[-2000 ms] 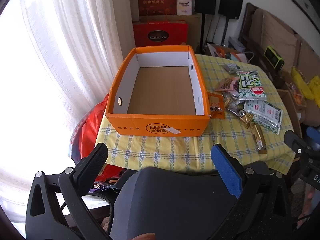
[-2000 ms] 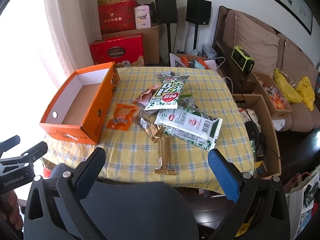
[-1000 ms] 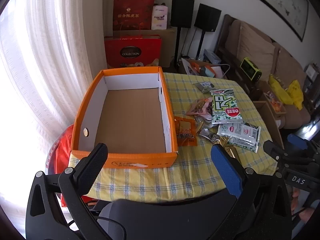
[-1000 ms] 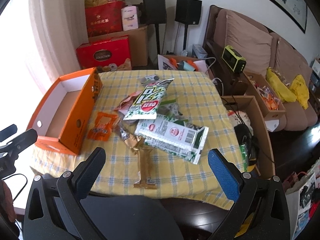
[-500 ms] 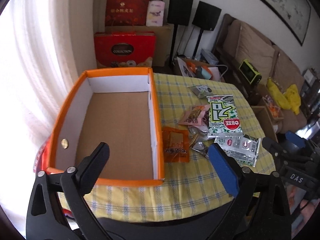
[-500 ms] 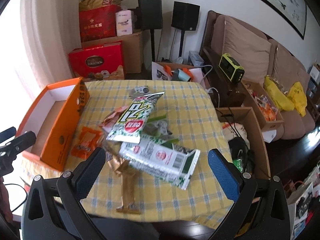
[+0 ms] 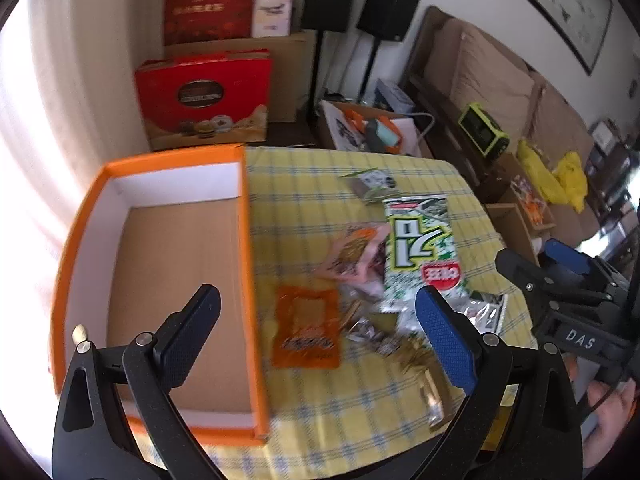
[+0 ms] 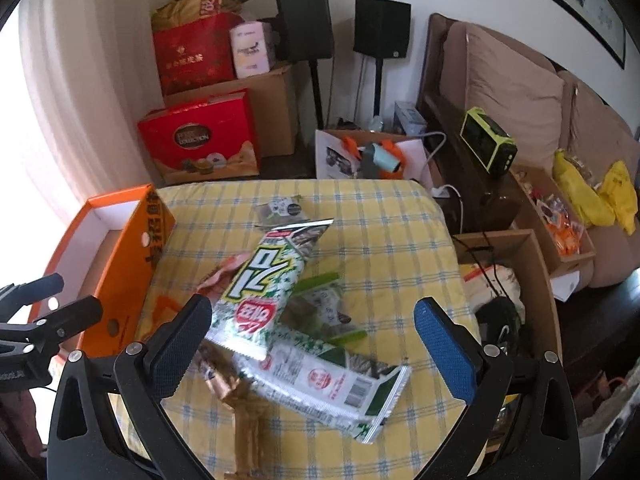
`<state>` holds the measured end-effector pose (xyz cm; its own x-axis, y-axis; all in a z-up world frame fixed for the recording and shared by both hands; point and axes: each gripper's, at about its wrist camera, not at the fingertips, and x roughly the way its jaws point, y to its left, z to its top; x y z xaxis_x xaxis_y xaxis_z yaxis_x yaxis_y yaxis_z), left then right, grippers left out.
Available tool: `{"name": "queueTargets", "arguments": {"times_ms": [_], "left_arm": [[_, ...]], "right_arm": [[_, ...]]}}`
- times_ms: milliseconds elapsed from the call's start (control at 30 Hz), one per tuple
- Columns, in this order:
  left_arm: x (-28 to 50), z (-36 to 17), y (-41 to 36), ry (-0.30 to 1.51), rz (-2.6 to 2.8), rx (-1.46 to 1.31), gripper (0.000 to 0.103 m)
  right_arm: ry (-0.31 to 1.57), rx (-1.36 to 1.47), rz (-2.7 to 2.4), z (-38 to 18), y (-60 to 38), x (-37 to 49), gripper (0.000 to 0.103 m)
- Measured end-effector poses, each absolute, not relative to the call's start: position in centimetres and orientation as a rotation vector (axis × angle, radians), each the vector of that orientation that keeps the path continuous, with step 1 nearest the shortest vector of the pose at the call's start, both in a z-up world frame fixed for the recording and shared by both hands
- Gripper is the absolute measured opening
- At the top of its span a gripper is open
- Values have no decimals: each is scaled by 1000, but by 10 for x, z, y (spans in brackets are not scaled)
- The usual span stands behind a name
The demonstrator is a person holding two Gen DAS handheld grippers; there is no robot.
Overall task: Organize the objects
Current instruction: 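Move the left gripper toward the green-white seaweed packet on the table, then grasp the green-white seaweed packet with the left gripper and lift it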
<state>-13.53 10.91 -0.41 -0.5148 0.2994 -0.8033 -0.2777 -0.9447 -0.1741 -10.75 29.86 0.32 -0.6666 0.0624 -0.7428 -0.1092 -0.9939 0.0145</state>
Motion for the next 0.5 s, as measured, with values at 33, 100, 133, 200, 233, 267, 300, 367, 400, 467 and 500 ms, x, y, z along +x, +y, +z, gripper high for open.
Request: {"name": "queueTargets", "arguments": {"times_ms": [33,100,133,200,233,267,300,367,400,467,500], "left_arm": [[-141,-5,118,-9,2462,-1329,97],[-150,-6,133,31,2437,-1346,97],[-154,-8,141,44,2421,-1362,97],[-162,-12,152,49,2391,-1385,97],[-167,-15,158,51,2383,-1396,97],[-171,-17,163,54,2375,-1405,97],[-174,-19,169,60,2372,-1412,98],[-181,-26,180,71,2363,-1434,98],[-185,-29,184,71,2355,-1449,98],[-193,-38,193,65,2327,-1479,98],[-196,-42,196,57,2309,-1491,98]], "right_arm": [[93,-1236,2771,4,303,-108,101],[128,-1242,2758,3,312,-105,101],[137,-1240,2759,2,316,-103,101],[135,-1246,2745,-1,323,-101,101],[133,-1251,2738,-4,327,-99,101],[133,-1253,2735,-5,330,-98,101],[134,-1257,2729,-7,333,-97,101],[144,-1263,2718,-12,341,-94,101],[153,-1267,2715,-15,344,-93,101],[178,-1278,2713,-21,351,-91,101],[190,-1285,2714,-24,353,-90,101]]}}
